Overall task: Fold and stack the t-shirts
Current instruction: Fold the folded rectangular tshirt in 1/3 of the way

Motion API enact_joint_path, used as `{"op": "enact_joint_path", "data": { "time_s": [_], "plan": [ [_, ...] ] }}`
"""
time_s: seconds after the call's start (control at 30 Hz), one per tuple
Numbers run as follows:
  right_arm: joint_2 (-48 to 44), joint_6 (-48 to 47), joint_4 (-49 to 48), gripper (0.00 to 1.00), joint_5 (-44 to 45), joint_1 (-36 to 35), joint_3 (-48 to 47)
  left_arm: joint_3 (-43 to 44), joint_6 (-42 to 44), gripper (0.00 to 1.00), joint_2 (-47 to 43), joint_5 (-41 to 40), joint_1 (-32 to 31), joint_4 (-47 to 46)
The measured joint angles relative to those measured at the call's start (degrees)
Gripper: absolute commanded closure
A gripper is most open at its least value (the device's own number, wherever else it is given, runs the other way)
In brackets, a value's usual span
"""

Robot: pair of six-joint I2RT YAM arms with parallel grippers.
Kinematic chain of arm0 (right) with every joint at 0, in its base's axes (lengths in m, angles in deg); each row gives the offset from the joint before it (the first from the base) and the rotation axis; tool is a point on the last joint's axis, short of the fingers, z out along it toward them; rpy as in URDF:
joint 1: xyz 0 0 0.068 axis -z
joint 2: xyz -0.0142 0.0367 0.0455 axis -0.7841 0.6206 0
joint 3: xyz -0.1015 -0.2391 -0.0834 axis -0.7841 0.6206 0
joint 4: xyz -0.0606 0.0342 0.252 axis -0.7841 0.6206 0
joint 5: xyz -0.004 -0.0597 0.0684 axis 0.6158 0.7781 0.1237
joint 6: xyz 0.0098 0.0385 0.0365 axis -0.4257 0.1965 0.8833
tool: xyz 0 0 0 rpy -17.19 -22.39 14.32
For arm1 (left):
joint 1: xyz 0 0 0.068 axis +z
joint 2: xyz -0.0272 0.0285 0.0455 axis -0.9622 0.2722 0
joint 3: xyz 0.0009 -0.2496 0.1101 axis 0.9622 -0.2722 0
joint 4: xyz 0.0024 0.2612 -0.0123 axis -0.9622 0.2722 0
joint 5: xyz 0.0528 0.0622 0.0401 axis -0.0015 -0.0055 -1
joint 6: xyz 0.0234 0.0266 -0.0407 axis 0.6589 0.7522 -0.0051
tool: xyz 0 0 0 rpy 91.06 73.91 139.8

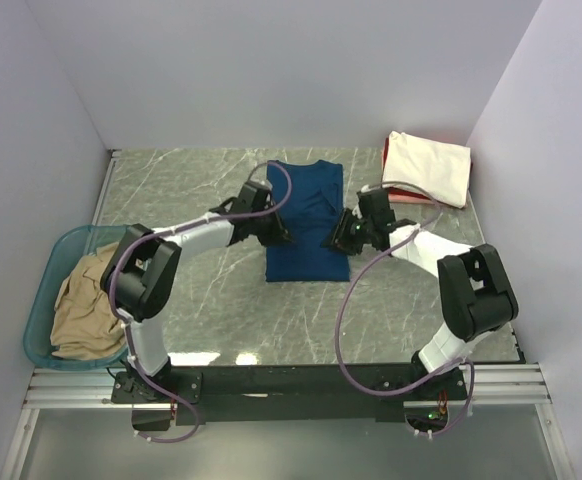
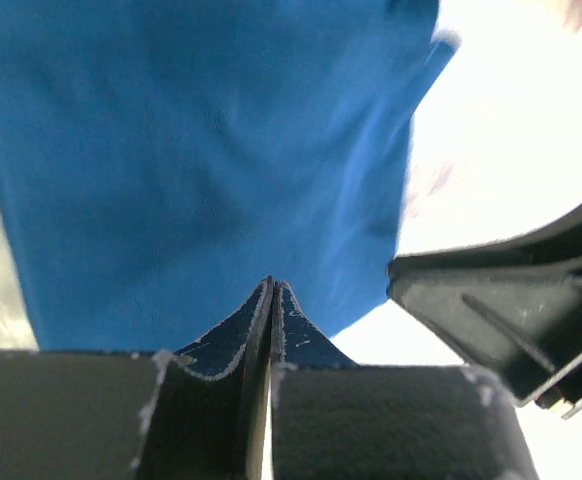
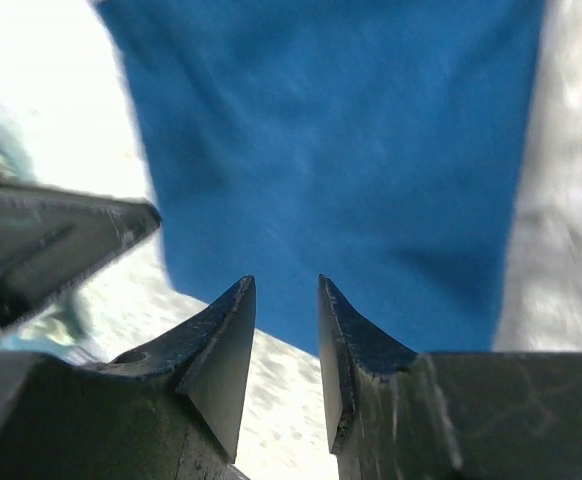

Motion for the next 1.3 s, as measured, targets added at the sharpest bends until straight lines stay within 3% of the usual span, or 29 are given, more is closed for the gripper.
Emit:
{"op": "enact_joint_path", "data": {
  "time_s": [0.23,0.5,0.67,0.77,0.83,1.3],
  "plan": [
    [-0.6,0.0,-0.8,0.61,2.4,-0.8,9.6,-13.8,-3.0,0.94,-2.4,0.4,-3.0,-4.3],
    [-5.9,-0.1,-3.4,0.61,3.5,0.2,15.3,-20.5,-4.2,0.90,-7.3,-0.7,-2.7,-7.4],
    [-11.5,-0.4,-0.9,0.60,5.7,1.7,17.6,-20.8,-3.9,0.67,-12.7,-3.0,-2.7,-4.7],
    [-15.0,-0.7,0.9,0.54,7.4,2.3,18.1,-21.6,-3.7,0.52,-17.2,-5.0,-2.7,-3.6],
    [-16.1,-1.1,1.2,0.50,8.2,2.4,18.1,-22.5,-3.8,0.48,-19.3,-6.2,-2.7,-3.0],
    [-13.1,-1.6,0.6,0.51,8.5,2.4,19.9,-26.0,-3.8,0.55,-16.7,-8.2,-2.6,-2.5]
  ]
}}
